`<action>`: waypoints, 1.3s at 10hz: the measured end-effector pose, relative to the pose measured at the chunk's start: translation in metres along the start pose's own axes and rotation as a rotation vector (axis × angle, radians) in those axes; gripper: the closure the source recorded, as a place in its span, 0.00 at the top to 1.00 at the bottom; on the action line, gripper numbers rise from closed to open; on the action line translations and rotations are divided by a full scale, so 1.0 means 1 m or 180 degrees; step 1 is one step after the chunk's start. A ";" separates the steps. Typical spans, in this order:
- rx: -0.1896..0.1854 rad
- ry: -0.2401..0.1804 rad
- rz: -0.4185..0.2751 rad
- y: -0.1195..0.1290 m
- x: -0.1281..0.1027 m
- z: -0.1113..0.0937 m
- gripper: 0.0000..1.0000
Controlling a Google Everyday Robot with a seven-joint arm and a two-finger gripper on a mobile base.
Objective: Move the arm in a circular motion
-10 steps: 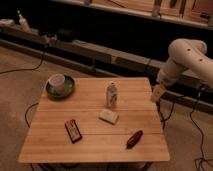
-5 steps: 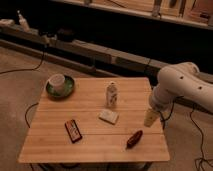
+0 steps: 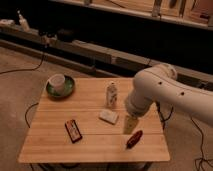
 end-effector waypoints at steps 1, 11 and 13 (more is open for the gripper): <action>0.0044 0.0094 -0.0130 0.003 0.025 -0.002 0.80; -0.0261 0.0089 0.0288 0.196 -0.117 0.018 0.80; -0.0288 -0.0100 0.0517 0.193 -0.168 0.019 0.80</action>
